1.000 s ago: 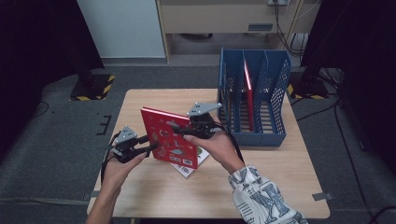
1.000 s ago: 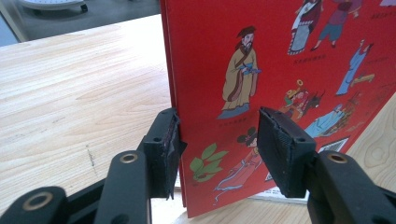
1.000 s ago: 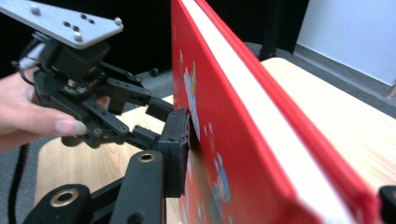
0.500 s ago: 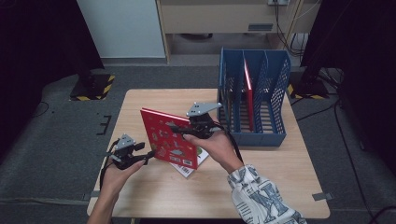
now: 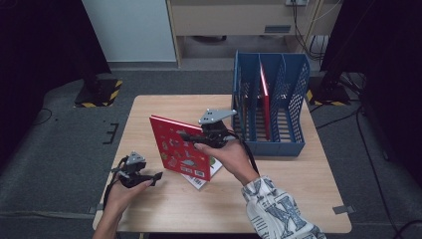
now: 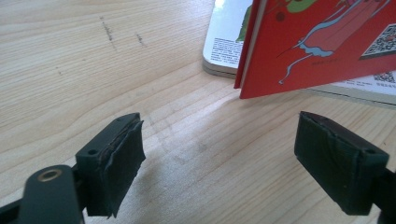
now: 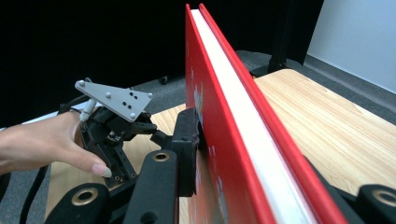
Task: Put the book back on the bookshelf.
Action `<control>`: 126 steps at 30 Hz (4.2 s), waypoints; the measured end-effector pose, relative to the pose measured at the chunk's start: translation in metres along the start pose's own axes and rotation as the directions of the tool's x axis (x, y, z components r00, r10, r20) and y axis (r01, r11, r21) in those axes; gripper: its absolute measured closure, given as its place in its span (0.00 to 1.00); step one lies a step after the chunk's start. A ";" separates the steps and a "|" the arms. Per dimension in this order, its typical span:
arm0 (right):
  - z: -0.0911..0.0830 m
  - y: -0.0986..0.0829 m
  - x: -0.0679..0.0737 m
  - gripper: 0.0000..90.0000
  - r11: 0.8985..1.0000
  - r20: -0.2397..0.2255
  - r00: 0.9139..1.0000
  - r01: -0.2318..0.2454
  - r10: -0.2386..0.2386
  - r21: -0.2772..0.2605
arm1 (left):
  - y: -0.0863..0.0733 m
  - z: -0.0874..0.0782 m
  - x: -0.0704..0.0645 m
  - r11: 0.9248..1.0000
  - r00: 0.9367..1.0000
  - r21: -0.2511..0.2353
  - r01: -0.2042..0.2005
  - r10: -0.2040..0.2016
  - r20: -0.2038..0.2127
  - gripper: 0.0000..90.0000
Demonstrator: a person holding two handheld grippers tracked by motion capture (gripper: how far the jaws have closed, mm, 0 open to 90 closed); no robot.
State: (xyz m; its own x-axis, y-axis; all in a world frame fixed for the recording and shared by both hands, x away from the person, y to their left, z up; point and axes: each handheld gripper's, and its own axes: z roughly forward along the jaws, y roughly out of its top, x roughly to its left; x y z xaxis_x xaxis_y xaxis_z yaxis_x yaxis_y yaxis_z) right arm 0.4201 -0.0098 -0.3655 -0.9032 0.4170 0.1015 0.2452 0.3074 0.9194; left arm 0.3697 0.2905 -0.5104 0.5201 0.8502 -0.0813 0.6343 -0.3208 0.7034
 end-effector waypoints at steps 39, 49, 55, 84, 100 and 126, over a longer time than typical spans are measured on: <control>0.005 0.013 0.011 0.88 0.997 -0.005 0.999 -0.034 0.033 -0.073 | -0.006 -0.004 0.011 0.999 0.999 0.002 0.035 -0.035 -0.020 0.16; -0.005 0.020 0.000 0.88 0.995 0.081 0.996 -0.035 0.043 -0.095 | -0.007 -0.002 0.013 0.999 0.999 0.014 0.047 -0.046 -0.020 0.13; -0.014 0.020 -0.006 0.88 0.993 0.136 0.989 -0.039 0.054 -0.113 | -0.009 -0.003 0.017 0.998 0.998 0.023 0.057 -0.056 -0.030 0.07; -0.056 0.008 -0.007 0.88 0.988 0.209 0.974 -0.054 0.084 -0.146 | -0.013 0.001 0.020 0.997 0.997 0.071 0.033 -0.027 -0.078 0.06; -0.084 -0.006 -0.005 0.88 0.988 0.226 0.970 -0.059 0.091 -0.142 | -0.015 0.004 0.019 0.995 0.997 0.097 0.018 -0.010 -0.082 0.06; -0.134 -0.023 -0.009 0.88 0.984 0.277 0.953 -0.086 0.126 -0.154 | -0.023 0.008 0.014 0.999 0.993 0.043 0.008 -0.003 -0.119 0.00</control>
State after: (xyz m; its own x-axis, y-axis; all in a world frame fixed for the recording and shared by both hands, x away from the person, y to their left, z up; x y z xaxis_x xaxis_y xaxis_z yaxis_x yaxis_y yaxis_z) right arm 0.3753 -0.1352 -0.3368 -0.7319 0.6729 0.1073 0.2646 0.1355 0.9548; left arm 0.3671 0.3060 -0.5337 0.4466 0.8947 0.0008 0.6623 -0.3311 0.6721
